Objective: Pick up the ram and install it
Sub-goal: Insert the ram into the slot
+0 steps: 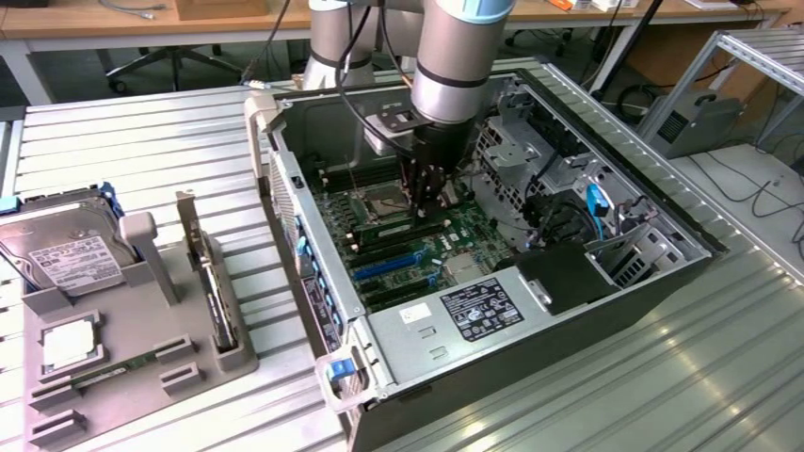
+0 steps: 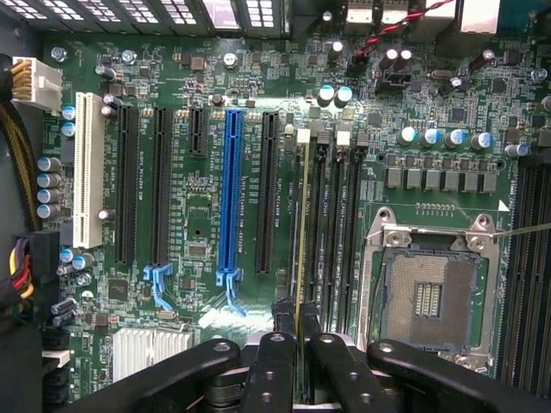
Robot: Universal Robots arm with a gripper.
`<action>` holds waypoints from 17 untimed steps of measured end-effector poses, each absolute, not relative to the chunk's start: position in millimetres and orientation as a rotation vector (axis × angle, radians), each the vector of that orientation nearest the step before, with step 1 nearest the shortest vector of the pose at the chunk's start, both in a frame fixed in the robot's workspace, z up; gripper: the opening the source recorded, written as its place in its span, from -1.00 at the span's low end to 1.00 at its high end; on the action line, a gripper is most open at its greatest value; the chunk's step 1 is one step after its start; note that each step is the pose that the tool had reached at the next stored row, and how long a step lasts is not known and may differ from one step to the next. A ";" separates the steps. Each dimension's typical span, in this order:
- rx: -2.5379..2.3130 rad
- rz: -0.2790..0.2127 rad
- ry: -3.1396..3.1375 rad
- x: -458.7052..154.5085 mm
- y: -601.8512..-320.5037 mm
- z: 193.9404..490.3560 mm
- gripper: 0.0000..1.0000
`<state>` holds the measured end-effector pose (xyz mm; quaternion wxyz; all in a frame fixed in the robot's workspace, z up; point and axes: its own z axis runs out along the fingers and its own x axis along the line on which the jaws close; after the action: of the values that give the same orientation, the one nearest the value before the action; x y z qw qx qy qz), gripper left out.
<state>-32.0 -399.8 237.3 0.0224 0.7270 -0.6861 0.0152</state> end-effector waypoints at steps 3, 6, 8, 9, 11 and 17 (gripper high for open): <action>2.252 0.047 -2.125 -32.0 -399.1 236.4 -0.73; 2.252 0.047 -2.125 -32.0 -399.2 236.2 -0.73; 2.252 0.047 -2.125 -32.0 -399.2 235.9 -0.73; 2.252 0.047 -2.125 -32.0 -399.3 235.8 -0.73; 2.252 0.047 -2.125 -31.9 -399.3 235.5 -0.73; 2.252 0.047 -2.125 -31.9 -399.4 234.1 -0.73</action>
<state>-31.9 -399.4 234.1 0.0223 0.7271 -0.6861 0.0152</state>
